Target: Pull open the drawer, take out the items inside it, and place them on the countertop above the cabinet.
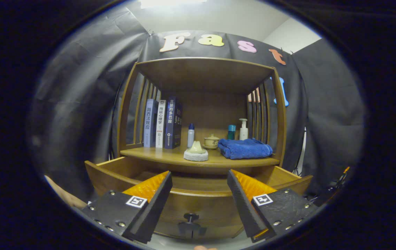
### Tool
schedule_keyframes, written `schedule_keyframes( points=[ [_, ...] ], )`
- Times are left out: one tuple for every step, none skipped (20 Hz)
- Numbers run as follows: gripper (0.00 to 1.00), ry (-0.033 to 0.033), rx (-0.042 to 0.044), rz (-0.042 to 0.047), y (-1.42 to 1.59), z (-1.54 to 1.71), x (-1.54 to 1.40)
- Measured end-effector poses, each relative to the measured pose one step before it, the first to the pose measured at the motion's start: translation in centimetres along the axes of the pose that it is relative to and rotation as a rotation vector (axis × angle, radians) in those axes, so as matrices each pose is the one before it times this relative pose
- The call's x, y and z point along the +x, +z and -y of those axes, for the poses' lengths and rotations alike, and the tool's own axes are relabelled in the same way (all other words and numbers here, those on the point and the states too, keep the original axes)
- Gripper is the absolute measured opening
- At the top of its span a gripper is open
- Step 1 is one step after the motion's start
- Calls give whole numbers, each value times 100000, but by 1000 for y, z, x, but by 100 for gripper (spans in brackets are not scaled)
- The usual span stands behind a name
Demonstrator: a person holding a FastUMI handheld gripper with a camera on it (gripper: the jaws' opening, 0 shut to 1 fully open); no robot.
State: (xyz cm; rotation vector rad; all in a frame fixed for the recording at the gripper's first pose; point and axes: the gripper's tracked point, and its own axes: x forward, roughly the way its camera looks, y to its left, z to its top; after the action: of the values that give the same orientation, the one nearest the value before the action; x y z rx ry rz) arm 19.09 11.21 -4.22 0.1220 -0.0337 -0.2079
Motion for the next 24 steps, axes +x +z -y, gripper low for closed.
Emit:
schedule_keyframes(
  points=[
    [96, -268, -51, -326, -150, 14, -131],
    [96, 295, -67, -767, -324, -130, -87],
    [95, 275, -317, -782, -229, -180, -69],
    [95, 13, -364, -634, -144, -19, 20],
    [96, 283, -36, -289, -38, -140, -29],
    [95, 383, 103, -363, -137, -168, -13],
    [95, 290, -21, -338, -116, -96, 2],
    [95, 22, -175, -266, -36, 11, -68],
    [95, -252, -178, -311, -73, 5, -45],
    [95, -339, 14, -635, -264, -29, -5],
    [95, -236, 116, -869, -264, -64, -67],
    [95, -401, 11, -1034, -324, -29, -84],
    [95, -165, -385, -523, -131, -78, -113],
    [95, 94, -560, -198, -126, -182, 59],
    [95, 271, -506, -576, -167, -190, 42],
    [95, 454, -278, -858, -395, -201, 121],
    [95, 429, -405, -1335, -341, -157, 103],
    [96, -335, -470, -785, -295, 83, 138],
    [95, -970, -672, -1125, -198, 231, 93],
    [95, -439, -57, 1682, 398, -69, -173],
    [95, -850, -1197, -744, -332, -63, 192],
    [95, -1264, -1431, 656, 210, 104, 199],
    [95, -1498, -624, -135, 134, 50, 141],
    [95, -509, -437, 918, 357, -78, 215]
  ],
)
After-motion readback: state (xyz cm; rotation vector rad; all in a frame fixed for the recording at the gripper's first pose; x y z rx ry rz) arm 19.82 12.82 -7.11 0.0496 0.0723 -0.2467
